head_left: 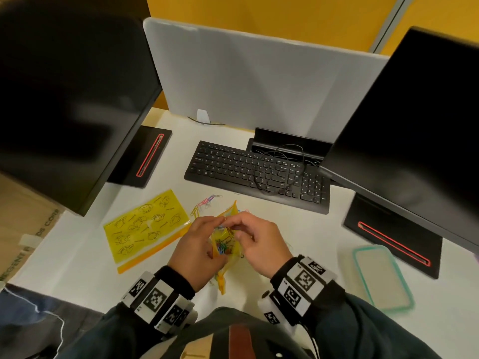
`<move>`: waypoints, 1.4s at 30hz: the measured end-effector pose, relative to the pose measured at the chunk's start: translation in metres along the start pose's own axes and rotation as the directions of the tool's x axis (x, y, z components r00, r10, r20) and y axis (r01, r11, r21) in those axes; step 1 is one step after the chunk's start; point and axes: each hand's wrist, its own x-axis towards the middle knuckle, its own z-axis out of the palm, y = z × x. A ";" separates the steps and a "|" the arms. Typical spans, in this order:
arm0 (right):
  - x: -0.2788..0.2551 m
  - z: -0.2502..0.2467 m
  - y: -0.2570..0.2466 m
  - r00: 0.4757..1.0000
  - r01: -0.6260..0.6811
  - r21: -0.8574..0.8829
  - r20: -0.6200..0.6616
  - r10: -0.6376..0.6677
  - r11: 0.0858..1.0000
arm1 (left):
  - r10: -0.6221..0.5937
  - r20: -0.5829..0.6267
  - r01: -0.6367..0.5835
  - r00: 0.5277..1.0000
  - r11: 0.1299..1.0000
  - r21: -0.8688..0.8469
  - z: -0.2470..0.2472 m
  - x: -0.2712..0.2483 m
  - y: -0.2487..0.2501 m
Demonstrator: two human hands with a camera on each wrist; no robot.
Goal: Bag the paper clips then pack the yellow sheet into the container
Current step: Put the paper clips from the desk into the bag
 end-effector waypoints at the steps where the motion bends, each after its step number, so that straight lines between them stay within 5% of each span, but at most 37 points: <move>1: 0.000 -0.004 0.002 0.996 -0.009 0.043 -0.084 0.013 0.999 | 0.000 -0.004 0.000 1.000 1.000 0.000 0.000 0.000 0.000; 5: 0.007 -0.032 0.035 0.936 -0.233 -0.036 -0.281 0.214 0.972 | -0.006 -0.011 0.006 1.000 1.000 -0.026 -0.004 -0.001 -0.001; 7: 0.008 -0.040 0.066 0.887 -0.458 -0.263 -0.201 0.416 0.849 | -0.012 -0.025 0.011 1.000 0.999 -0.033 -0.007 0.000 -0.002; 9: 0.006 -0.037 0.087 0.835 -0.529 -0.485 -0.155 0.527 0.696 | -0.026 -0.044 0.025 0.999 0.999 -0.026 -0.010 0.001 -0.003; 22: 0.045 0.014 0.087 0.965 -0.184 -0.729 -0.007 0.262 0.659 | -0.062 -0.071 0.062 0.996 0.998 -0.003 -0.022 -0.001 -0.006; 26: 0.035 0.002 0.086 0.953 -0.247 -0.691 -0.047 0.300 0.679 | -0.045 -0.035 0.046 0.998 0.999 0.012 -0.017 -0.003 -0.005; 29: 0.020 -0.013 0.074 0.944 -0.328 -0.477 -0.145 0.296 0.815 | -0.041 0.004 0.041 0.999 0.999 0.021 -0.012 -0.002 -0.003; 33: 0.001 -0.024 0.030 0.966 -0.177 -0.115 -0.212 0.150 0.977 | -0.046 0.040 0.046 0.998 0.999 0.000 -0.008 0.001 -0.001; 37: 0.000 -0.012 -0.009 0.988 -0.023 0.193 -0.145 0.051 0.981 | -0.026 0.080 0.025 0.996 1.000 0.010 -0.004 0.002 0.004; 42: 0.006 0.009 -0.011 0.999 -0.036 -0.066 -0.004 0.036 0.997 | -0.003 0.062 0.001 0.998 1.000 0.030 -0.004 0.001 0.006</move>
